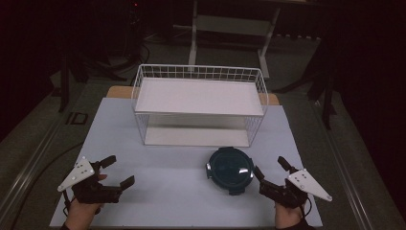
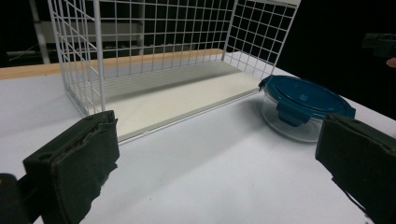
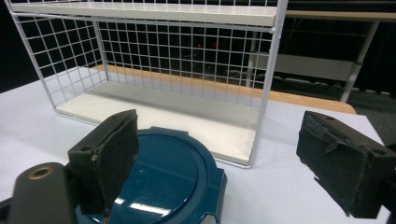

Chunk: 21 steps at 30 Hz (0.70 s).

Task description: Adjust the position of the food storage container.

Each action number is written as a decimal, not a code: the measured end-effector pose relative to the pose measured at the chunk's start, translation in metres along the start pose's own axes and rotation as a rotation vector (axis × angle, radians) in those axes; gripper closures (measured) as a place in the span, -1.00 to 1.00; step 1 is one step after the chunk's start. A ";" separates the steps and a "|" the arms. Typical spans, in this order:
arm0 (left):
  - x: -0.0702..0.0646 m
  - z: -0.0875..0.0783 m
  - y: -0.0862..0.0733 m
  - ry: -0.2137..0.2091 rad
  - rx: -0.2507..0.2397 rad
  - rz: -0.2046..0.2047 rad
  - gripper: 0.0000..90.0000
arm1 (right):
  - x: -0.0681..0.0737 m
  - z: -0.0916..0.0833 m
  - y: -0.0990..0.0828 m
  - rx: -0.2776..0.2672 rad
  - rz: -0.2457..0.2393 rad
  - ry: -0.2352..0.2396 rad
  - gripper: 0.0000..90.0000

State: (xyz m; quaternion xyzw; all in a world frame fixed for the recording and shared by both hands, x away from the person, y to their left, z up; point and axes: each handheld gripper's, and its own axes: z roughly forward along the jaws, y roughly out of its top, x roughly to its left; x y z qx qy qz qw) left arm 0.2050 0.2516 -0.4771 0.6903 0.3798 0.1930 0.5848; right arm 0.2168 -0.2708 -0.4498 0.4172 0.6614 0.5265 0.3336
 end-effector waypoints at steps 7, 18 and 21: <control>-0.001 -0.001 0.001 -0.005 -0.003 0.009 -1.00 | 0.008 -0.003 0.008 -0.006 -0.035 0.032 -0.72; -0.001 -0.001 0.001 -0.007 -0.009 0.010 -1.00 | 0.013 -0.001 0.025 -0.018 -0.045 0.096 -0.72; -0.001 -0.001 0.001 -0.008 -0.009 0.009 -1.00 | 0.014 0.001 0.024 -0.010 -0.040 0.100 -0.72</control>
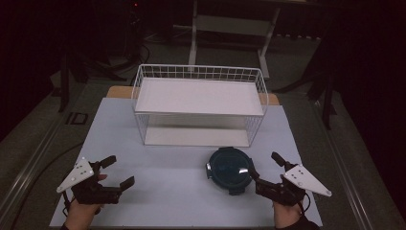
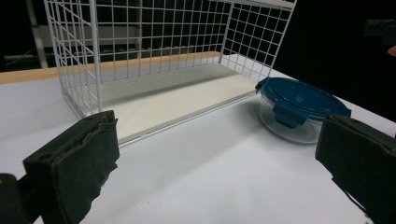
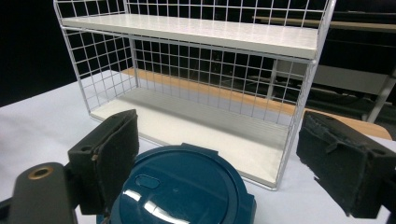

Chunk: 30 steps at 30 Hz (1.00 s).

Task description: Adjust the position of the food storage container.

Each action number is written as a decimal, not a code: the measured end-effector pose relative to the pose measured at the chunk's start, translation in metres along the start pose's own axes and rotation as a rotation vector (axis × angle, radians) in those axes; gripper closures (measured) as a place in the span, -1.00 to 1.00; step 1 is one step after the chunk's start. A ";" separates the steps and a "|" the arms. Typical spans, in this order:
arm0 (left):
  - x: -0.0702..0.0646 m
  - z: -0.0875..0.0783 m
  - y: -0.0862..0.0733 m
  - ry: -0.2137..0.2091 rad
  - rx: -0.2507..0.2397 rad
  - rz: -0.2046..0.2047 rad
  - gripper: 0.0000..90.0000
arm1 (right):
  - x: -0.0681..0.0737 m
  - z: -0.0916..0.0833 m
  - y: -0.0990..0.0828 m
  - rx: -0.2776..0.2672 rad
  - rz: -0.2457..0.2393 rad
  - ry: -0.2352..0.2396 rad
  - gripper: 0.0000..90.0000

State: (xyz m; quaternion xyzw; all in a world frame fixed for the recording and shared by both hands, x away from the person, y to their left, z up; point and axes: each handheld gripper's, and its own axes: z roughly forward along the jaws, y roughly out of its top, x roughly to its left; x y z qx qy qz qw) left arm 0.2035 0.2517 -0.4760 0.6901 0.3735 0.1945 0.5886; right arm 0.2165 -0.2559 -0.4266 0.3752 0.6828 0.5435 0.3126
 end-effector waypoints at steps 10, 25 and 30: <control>0.000 0.000 0.000 0.001 0.001 0.003 -1.00 | -0.007 0.008 0.014 0.001 0.001 0.055 -0.73; 0.001 0.001 -0.001 0.001 0.006 0.003 -1.00 | -0.039 0.044 0.012 0.140 0.035 0.074 -0.63; 0.001 0.001 -0.001 0.001 0.006 0.003 -1.00 | -0.048 0.056 -0.003 0.222 0.034 0.070 -0.25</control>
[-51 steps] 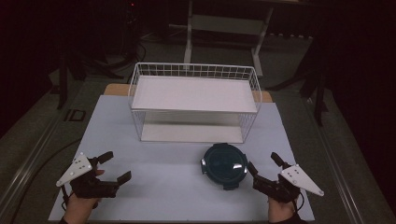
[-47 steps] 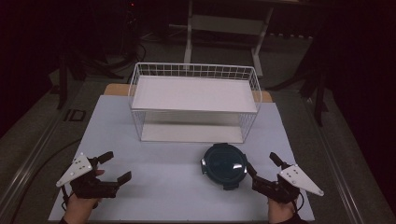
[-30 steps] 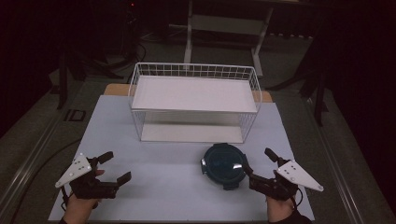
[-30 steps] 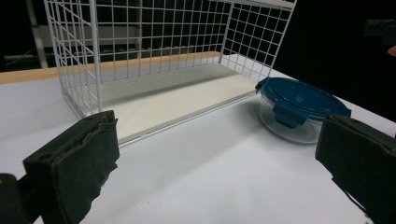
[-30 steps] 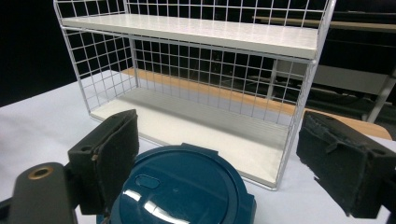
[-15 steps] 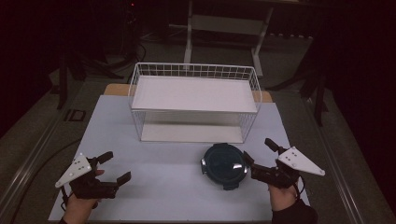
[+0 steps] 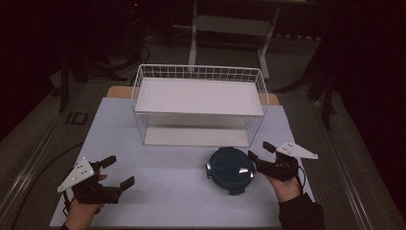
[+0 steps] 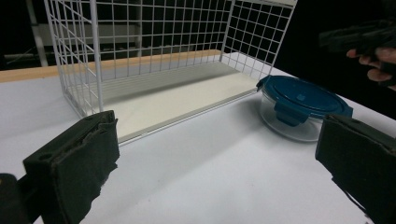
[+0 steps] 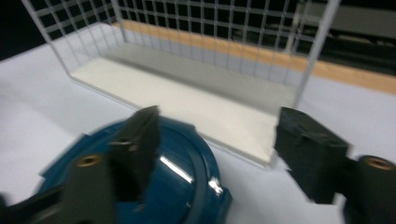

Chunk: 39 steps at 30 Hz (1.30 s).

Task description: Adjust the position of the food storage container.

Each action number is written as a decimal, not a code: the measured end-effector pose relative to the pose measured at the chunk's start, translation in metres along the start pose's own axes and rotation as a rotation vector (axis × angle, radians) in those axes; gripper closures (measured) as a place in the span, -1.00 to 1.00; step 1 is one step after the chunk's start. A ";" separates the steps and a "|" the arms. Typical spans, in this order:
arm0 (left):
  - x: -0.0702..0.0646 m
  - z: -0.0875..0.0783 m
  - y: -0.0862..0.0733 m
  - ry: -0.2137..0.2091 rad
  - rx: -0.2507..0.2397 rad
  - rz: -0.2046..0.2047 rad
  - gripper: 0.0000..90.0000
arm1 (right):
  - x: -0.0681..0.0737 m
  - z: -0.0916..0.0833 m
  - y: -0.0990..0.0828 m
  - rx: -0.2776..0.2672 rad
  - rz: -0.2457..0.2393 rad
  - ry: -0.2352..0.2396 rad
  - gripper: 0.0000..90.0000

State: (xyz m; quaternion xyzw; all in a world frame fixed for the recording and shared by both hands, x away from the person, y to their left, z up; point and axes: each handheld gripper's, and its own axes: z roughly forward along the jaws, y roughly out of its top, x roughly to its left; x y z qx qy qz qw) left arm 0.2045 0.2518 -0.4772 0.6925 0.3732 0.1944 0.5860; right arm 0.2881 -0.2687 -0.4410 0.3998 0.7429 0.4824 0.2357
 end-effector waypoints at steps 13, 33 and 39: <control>-0.001 0.001 -0.001 -0.002 0.010 0.007 -1.00 | -0.014 0.015 -0.032 0.144 0.014 -0.030 0.70; 0.000 0.002 -0.001 -0.003 0.014 0.005 -1.00 | -0.014 0.019 -0.050 0.242 0.028 -0.008 1.00; -0.001 0.005 -0.001 -0.008 0.022 0.011 -1.00 | -0.008 0.020 -0.051 0.239 0.024 -0.009 1.00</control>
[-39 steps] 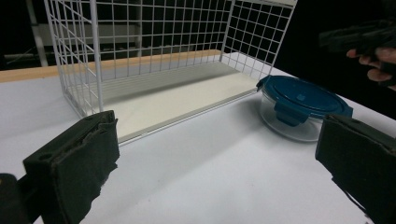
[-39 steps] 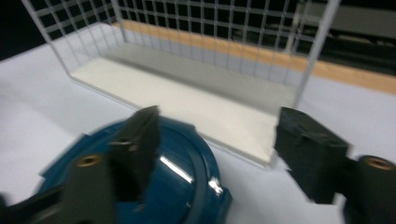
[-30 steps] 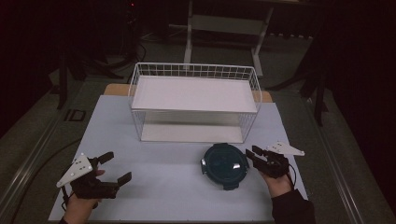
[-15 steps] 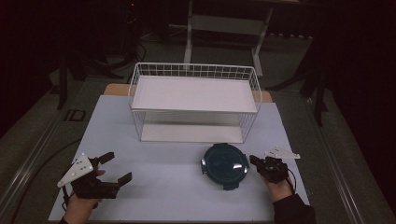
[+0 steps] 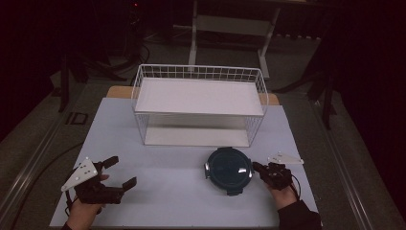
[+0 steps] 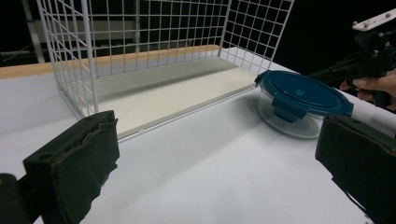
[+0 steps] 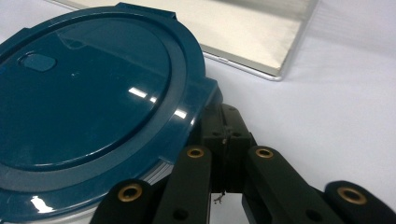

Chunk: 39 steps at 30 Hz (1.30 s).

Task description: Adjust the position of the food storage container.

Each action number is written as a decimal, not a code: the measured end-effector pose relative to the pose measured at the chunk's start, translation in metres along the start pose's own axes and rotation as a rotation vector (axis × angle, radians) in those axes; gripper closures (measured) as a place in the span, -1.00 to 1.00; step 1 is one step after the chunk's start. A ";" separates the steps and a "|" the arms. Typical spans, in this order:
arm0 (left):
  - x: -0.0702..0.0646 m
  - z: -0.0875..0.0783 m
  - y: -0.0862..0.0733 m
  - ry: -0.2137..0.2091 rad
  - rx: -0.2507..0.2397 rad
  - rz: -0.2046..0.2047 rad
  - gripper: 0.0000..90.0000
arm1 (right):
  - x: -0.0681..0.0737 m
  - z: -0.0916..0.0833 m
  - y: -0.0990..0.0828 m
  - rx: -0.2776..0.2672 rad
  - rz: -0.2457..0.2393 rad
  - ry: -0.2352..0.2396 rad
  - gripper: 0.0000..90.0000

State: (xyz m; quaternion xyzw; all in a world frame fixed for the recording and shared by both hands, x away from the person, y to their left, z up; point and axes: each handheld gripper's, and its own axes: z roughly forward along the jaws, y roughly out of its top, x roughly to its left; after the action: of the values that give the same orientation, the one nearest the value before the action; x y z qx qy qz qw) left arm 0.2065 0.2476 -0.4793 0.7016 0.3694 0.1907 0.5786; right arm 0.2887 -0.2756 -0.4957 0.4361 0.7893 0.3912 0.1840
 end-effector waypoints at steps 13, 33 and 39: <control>-0.001 0.001 0.000 -0.002 0.003 0.001 -1.00 | 0.023 0.012 0.006 0.001 -0.020 0.072 1.00; -0.002 0.001 -0.001 -0.012 0.009 0.005 -1.00 | 0.055 0.028 0.017 0.005 -0.049 0.183 1.00; -0.002 0.000 -0.001 -0.015 0.009 0.009 -1.00 | 0.058 0.027 0.019 -0.007 -0.070 0.204 1.00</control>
State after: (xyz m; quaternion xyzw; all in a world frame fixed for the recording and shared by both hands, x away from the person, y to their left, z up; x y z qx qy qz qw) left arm 0.2055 0.2461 -0.4797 0.7074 0.3628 0.1866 0.5772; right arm 0.2847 -0.2092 -0.4949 0.3655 0.8173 0.4296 0.1177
